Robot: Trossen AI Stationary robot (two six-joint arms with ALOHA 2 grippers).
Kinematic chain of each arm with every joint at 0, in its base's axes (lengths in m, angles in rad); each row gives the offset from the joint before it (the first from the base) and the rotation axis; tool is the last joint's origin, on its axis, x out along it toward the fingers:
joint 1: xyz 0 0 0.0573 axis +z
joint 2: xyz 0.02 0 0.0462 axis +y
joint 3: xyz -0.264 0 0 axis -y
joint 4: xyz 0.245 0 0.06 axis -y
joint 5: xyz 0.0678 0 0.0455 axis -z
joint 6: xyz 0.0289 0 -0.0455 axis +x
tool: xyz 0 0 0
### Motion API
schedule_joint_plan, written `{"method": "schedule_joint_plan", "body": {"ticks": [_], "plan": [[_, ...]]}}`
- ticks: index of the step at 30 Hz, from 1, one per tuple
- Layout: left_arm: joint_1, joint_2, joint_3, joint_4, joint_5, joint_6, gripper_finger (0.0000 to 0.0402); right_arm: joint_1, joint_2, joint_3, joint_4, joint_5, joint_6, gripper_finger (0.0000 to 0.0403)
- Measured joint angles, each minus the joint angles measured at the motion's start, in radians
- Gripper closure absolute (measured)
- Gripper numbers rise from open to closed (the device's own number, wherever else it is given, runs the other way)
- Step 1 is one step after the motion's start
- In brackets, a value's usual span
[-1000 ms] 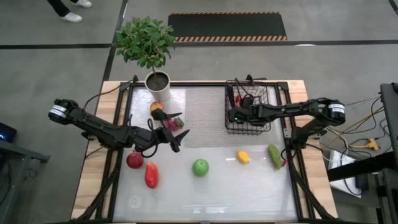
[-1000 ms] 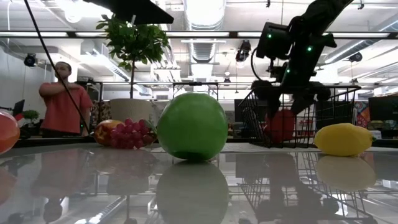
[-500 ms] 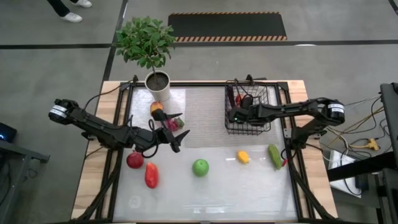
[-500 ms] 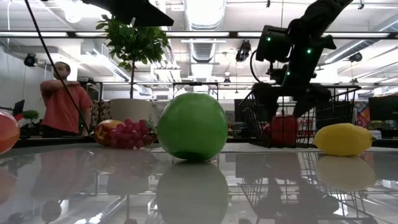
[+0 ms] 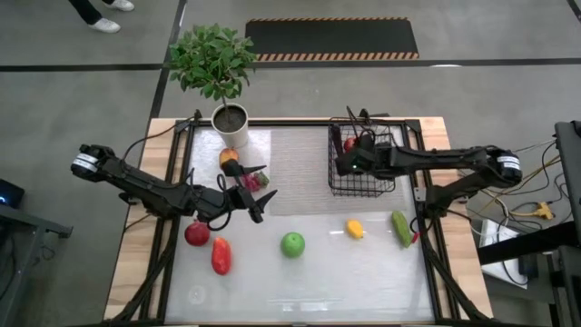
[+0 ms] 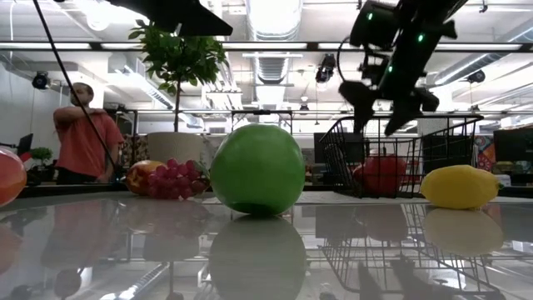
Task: Build produce basket
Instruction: Put the green apple into the wire basket
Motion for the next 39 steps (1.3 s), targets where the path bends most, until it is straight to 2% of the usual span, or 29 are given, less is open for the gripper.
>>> {"method": "schedule_joint_plan", "body": {"ticks": [6,12,14,16,20,26,35,39], "plan": [[0.0,0.0,0.0,-0.009,0.004,-0.051,0.0047,0.079,-0.114,0.033,0.001,-0.049,-0.136,0.0071],[0.0,0.0,-0.009,-0.04,0.023,-0.148,0.0047,0.238,-0.213,0.054,0.004,-0.126,-0.278,0.0074],[0.0,0.0,-0.028,-0.039,0.077,-0.214,0.0047,0.308,-0.229,0.052,0.005,-0.128,-0.298,0.0074],[0.0,0.001,-0.048,-0.041,0.178,-0.285,0.0047,0.384,-0.231,0.049,0.006,-0.127,-0.323,0.0074],[-0.001,0.006,-0.062,-0.035,0.337,-0.409,0.0047,0.538,-0.197,0.036,0.035,-0.12,-0.385,0.0074],[-0.017,0.056,-0.048,-0.021,0.421,-0.48,0.0047,0.686,-0.098,0.007,0.202,-0.083,-0.482,0.0074],[-0.089,0.158,0.002,-0.024,0.459,-0.601,0.0047,0.768,0.067,-0.005,0.351,-0.094,-0.565,0.0074],[-0.105,0.228,0.026,-0.025,0.51,-0.698,0.0047,0.778,0.109,-0.005,0.382,-0.096,-0.588,0.0074]]}}
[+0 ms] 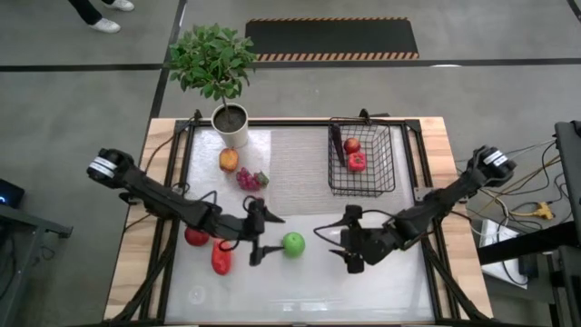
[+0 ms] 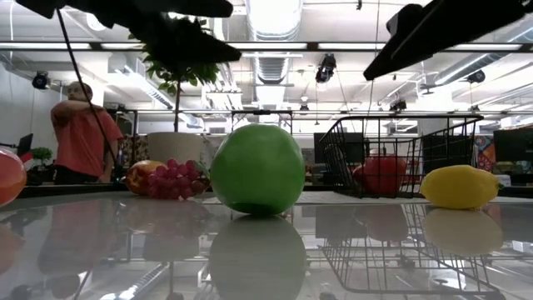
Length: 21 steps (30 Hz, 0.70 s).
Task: Build produce basket
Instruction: Put the green apple into the wire basket
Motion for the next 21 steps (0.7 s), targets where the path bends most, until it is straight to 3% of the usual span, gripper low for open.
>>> {"method": "schedule_joint_plan", "body": {"ticks": [5,12,21], "plan": [[-0.005,0.122,0.062,-0.022,0.056,-0.07,0.0047,0.005,0.026,0.0,0.04,-0.005,-0.022,0.0074],[0.006,0.241,0.18,-0.243,0.056,-0.187,0.0047,0.043,0.031,-0.006,0.044,-0.005,-0.021,0.0074],[0.039,0.277,0.206,-0.243,0.039,-0.195,0.0047,0.067,0.03,-0.006,0.051,-0.005,-0.007,0.0074]]}}
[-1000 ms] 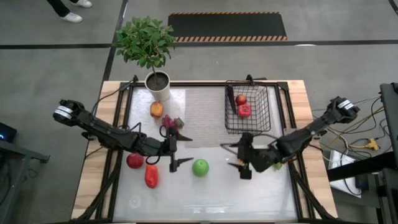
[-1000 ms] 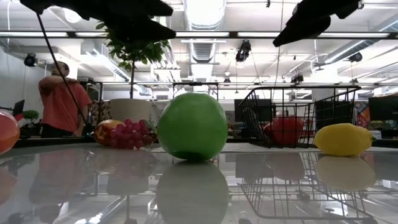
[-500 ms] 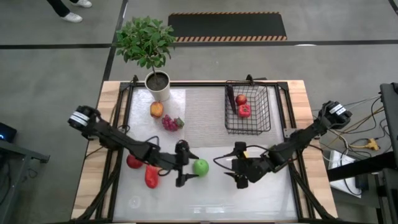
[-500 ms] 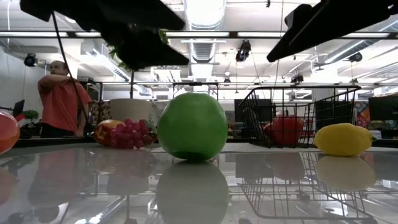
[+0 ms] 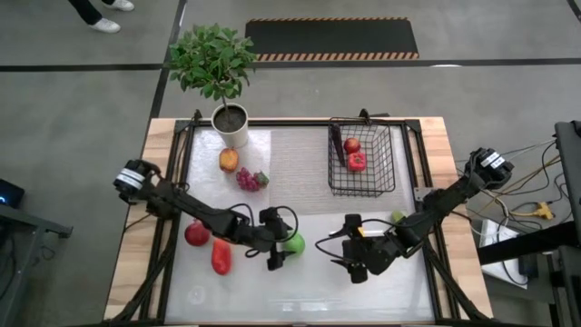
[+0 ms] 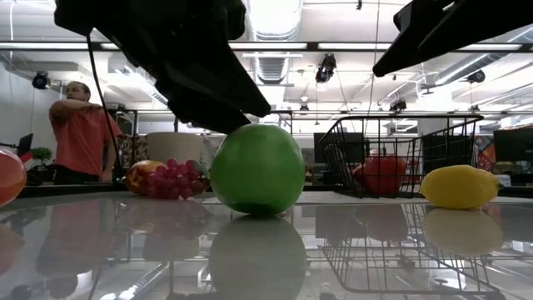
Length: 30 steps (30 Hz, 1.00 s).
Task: Build produce basket
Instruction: Put the green apple into the wire basket
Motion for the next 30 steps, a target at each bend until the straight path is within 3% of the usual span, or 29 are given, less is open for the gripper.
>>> {"method": "schedule_joint_plan", "body": {"ticks": [17,26,30], "plan": [[0.018,0.069,0.003,0.039,0.074,-0.045,0.0048,0.0,0.0,-0.007,0.001,0.001,0.018,0.0074],[0.017,0.068,0.002,0.04,0.049,-0.039,0.0105,0.0,0.0,-0.007,0.004,0.01,0.021,0.0074],[0.017,0.052,-0.001,0.046,-0.001,0.006,0.0112,0.0,0.0,-0.007,0.01,0.012,-0.003,0.0074]]}}
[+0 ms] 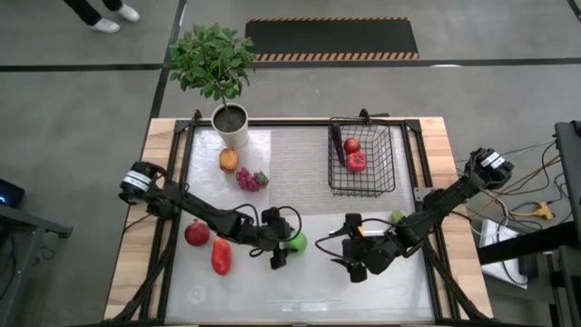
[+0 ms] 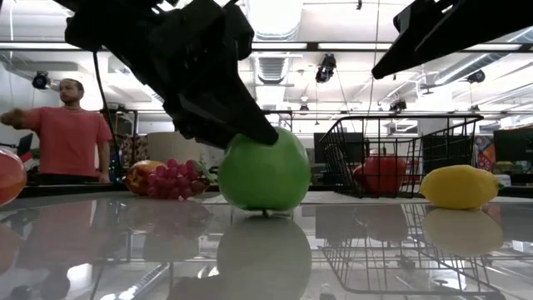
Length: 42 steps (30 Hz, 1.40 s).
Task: Build produce basket
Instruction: Put the green apple into the wire basket
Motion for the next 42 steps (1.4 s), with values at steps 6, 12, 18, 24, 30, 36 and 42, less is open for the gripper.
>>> {"method": "schedule_joint_plan", "body": {"ticks": [6,12,18,24,30,36,42], "plan": [[-0.008,-0.067,-0.006,0.167,-0.076,0.193,0.0114,0.021,-0.001,-0.001,0.045,0.168,-0.089,0.0074],[-0.012,-0.15,-0.026,0.363,-0.073,0.398,0.0115,0.077,-0.024,-0.005,0.102,0.291,-0.201,0.0076],[-0.011,-0.192,-0.117,0.668,-0.005,0.518,0.0115,0.133,-0.069,-0.05,0.248,0.363,-0.335,0.0076],[-0.011,-0.18,-0.189,1.006,0.087,0.611,0.0116,0.113,-0.056,-0.234,0.888,0.311,-0.685,0.0076],[-0.009,-0.18,-0.201,1.198,0.147,0.623,0.0116,0.034,0.025,-0.388,1.544,0.004,-0.945,0.0076],[-0.008,-0.178,-0.19,1.326,0.171,0.571,0.0116,-0.068,0.09,-0.37,1.683,-0.203,-1.033,0.0076],[-0.003,-0.178,-0.197,1.36,0.175,0.501,0.0116,-0.119,0.107,-0.303,1.686,-0.232,-1.138,0.0076]]}}
